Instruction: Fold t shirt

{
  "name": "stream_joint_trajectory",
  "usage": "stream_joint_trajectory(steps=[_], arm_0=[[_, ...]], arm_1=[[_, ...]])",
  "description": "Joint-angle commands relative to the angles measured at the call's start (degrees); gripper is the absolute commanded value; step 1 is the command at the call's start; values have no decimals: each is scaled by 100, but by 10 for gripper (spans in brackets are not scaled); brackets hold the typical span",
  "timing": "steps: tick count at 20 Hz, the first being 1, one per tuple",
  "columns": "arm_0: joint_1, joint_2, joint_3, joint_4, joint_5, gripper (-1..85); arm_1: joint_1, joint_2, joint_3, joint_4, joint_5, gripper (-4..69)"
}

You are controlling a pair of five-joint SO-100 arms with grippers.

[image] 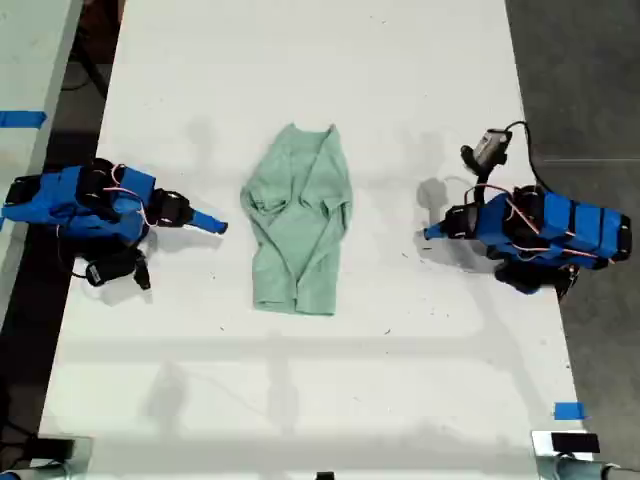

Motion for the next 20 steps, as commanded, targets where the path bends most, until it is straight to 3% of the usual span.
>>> stream_joint_trajectory(steps=[1,6,9,12,16,17,19,20], arm_0=[[-2382,44,70,53,-1134,-1],[-2039,44,18,70,-1213,-1],[-1494,44,-97,35,-1758,-1],[-1239,-88,-457,62,-2153,4],[-993,-3744,-2549,-9,-2426,60],[-844,-4939,-3419,185,-2470,101],[-527,-6829,-5045,536,-2268,141],[-378,-7488,-5643,571,-2057,150]], arm_1=[[-97,26,62,70,70,6],[-132,35,62,70,105,5],[0,35,-105,308,132,7],[-615,-237,-914,316,747,12],[-1099,-4052,-3771,264,1116,15],[-1310,-5106,-4614,255,1187,49],[-1679,-6926,-6302,404,1239,188],[-1837,-7708,-7119,571,1257,213]])
